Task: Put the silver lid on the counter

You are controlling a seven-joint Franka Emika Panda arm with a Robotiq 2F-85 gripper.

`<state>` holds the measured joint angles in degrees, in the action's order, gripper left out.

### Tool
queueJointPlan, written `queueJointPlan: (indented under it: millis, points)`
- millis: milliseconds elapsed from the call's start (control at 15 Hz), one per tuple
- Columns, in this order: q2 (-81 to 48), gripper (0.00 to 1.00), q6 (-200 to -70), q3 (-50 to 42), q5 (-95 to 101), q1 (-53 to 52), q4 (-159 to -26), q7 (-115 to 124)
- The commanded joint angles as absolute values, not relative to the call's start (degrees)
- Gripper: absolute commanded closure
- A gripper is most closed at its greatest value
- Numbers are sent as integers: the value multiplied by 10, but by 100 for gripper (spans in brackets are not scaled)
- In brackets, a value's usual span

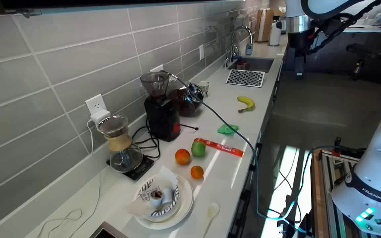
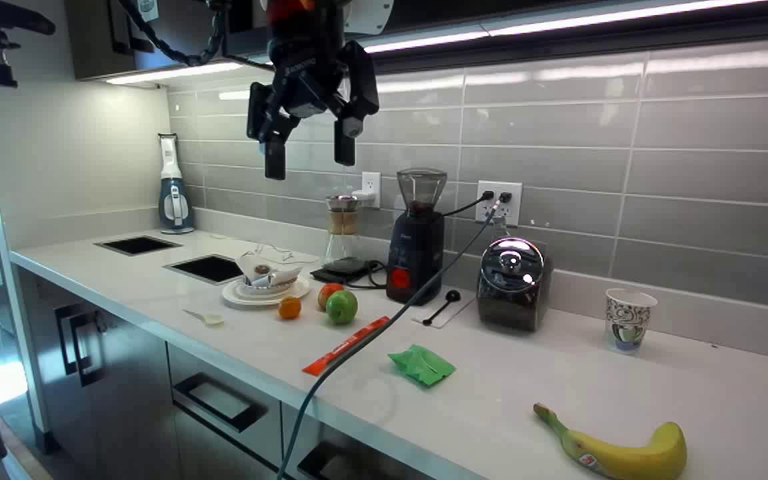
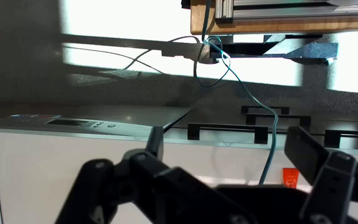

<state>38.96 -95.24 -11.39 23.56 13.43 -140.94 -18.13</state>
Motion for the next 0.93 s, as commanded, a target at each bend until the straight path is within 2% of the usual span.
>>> queueJointPlan:
  millis: [0,533,867]
  points:
    - [391,0,-948,-125,242,119,-1408,-175]
    - [391,0,-948,-125,242,119,-1408,-175]
    - [319,0,-974,-129,229,106,-1386,-153]
